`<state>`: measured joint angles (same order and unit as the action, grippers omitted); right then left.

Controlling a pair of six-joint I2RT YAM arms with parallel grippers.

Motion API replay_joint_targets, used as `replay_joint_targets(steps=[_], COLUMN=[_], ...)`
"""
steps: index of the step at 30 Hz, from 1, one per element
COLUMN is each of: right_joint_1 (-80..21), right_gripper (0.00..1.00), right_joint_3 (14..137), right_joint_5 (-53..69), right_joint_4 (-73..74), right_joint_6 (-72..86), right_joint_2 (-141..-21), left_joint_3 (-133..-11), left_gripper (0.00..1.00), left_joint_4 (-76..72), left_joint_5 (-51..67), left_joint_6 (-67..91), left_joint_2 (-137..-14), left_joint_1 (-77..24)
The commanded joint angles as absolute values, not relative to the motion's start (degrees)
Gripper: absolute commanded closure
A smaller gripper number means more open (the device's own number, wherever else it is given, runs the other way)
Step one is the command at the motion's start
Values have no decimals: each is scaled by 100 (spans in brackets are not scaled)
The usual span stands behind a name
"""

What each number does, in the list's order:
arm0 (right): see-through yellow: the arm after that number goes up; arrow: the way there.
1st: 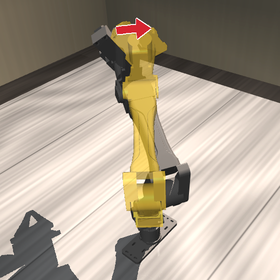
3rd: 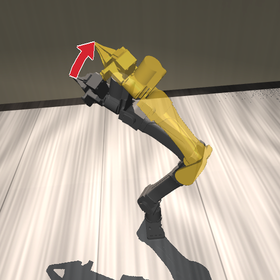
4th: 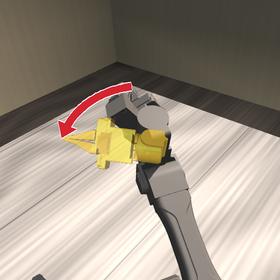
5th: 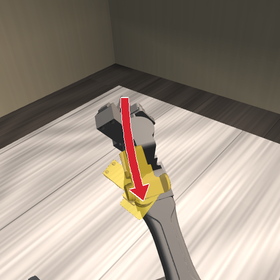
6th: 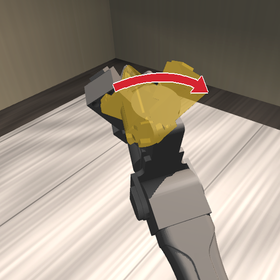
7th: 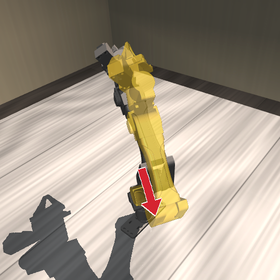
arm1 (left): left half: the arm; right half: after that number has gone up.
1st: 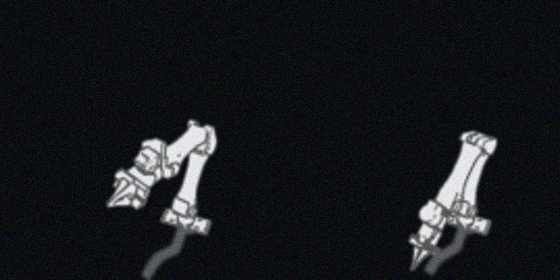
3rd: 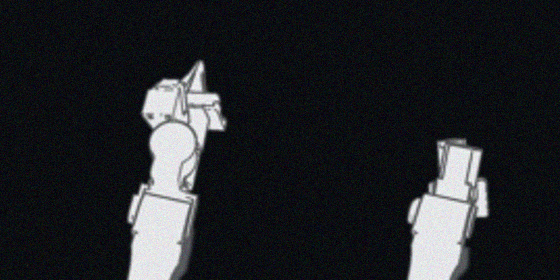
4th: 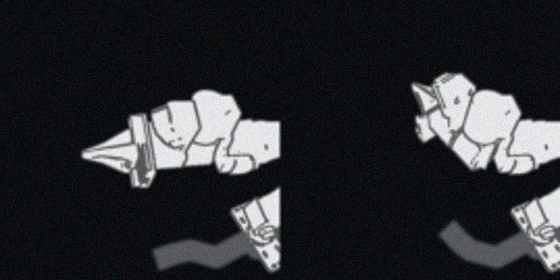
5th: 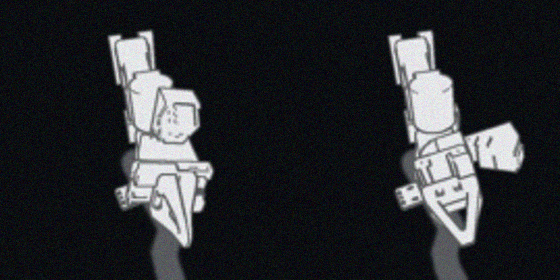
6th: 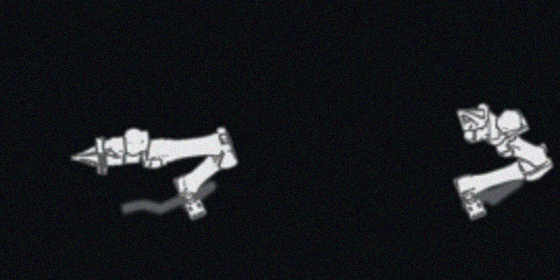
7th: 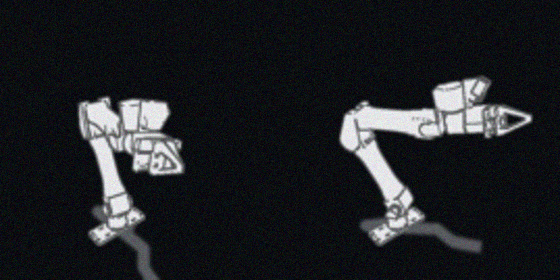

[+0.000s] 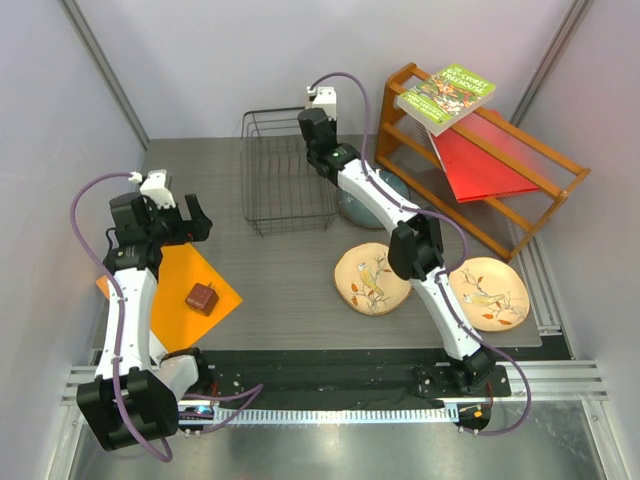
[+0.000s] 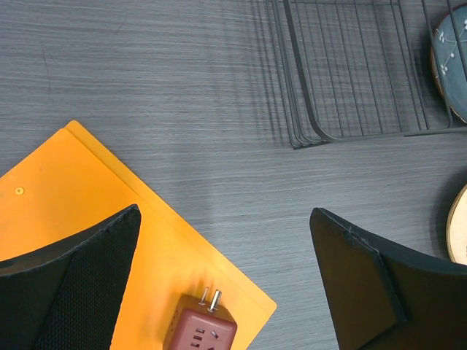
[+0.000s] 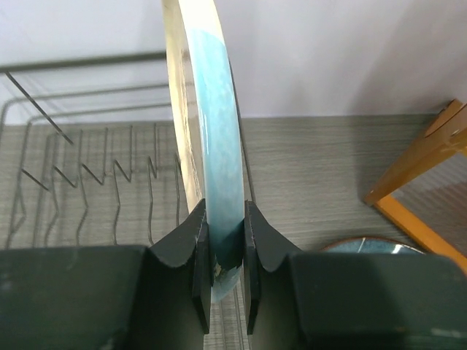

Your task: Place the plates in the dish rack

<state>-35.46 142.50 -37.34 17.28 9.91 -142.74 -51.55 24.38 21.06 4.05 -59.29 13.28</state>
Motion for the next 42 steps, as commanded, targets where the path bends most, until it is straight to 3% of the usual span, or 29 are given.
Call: replay_joint_targets(steps=[1,5,6,7,10,15,20,23,25,28,30,34,42], right_joint_1=[-3595,-3639,-3639,-3639,-3639,-3674,-3683,-3683,-3683,-3683,-3691,-3718,-3797], right_gripper=[99,99,95,79,53,37,30,29,34,39,48,53,62], right_joint_3=[14625,14590,14590,14581,14520,14011,11993,9920,8430,6853,6383,5837,5889], right_joint_5=[-4245,-4263,-4245,-4228,-4140,-3833,-3219,-1333,131,1024,1265,1626,1547], right_joint_4=[888,800,782,739,668,869,1485,1626,1783,1976,2135,2635,2699], right_joint_6=[888,817,800,782,598,247,229,-437,-1277,-1984,-2495,-3092,-3568], right_joint_2=[-14264,-14388,-14396,-14388,-14283,-13372,-11658,-10156,-9156,-8126,-7841,-7778,-8902], left_joint_3=[-5177,-5168,-5177,-5185,-5203,-5361,-5493,-5476,-5292,-4880,-4651,-4105,-3613], left_gripper=[2,2,2,2,2,1,0,1,1,4,7,10,10], left_joint_4=[2435,2400,2399,2382,2356,2277,2311,2574,2637,2681,2689,2567,2479], left_joint_5=[2022,1986,1978,1978,2004,2048,2065,2442,2845,3277,3331,3419,3586], left_joint_6=[343,360,360,360,360,579,1071,1335,1571,1976,2205,2732,2935], left_joint_2=[-5950,-5994,-5985,-5994,-5994,-5977,-5775,-5486,-5327,-5054,-4923,-4729,-4808], left_joint_1=[1345,1353,1345,1345,1345,1336,1248,1134,985,617,370,61,-114])
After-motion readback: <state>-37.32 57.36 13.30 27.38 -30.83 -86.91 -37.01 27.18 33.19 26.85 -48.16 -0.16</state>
